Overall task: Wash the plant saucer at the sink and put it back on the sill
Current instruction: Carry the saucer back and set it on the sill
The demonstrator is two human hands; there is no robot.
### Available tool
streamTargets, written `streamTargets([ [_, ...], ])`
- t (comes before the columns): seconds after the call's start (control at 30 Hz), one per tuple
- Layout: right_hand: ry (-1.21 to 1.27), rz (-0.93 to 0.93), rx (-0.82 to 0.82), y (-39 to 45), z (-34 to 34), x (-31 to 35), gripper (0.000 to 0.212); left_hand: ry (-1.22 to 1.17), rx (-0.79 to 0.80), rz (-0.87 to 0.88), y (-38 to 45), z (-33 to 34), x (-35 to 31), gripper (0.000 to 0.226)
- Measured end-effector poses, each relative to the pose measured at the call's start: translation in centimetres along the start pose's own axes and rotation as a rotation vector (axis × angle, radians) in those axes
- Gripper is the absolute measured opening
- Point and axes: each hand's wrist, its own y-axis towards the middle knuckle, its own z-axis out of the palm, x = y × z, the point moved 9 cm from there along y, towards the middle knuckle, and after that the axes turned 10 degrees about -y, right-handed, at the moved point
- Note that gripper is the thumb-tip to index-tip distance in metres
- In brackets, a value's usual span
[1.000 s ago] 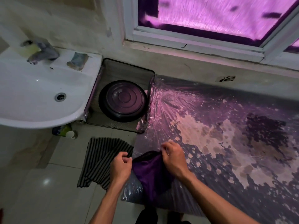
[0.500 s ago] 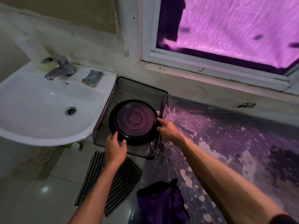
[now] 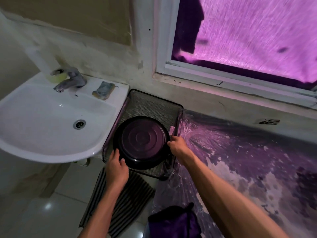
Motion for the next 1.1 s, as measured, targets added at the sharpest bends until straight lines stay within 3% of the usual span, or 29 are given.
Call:
streamTargets([
  [0.33, 0.167, -0.013, -0.084, -4.7, -2.6, -3.7, 0.026, -0.039, 0.034, -0.012, -3.0, -1.1, 0.2, 0.063],
  [0.73, 0.252, -0.124, -0.21, -14.7, -11.6, -9.7, 0.039, 0.232, 0.266, 0.378, -11.9, 3.1, -7.4, 0.064],
  [0.9, 0.316, -0.116, -0.373, -18.8, -17.5, -13.8, 0.026, 0.207, 0.322, 0.491, -15.6, 6.3, -10.4, 0.053],
  [1.1, 0.294, -0.11, -0.56, -22.3, -24.8, -19.2, 0.026, 0.22, 0.435, 0.595, -20.3, 12.8, -13.1, 0.041],
])
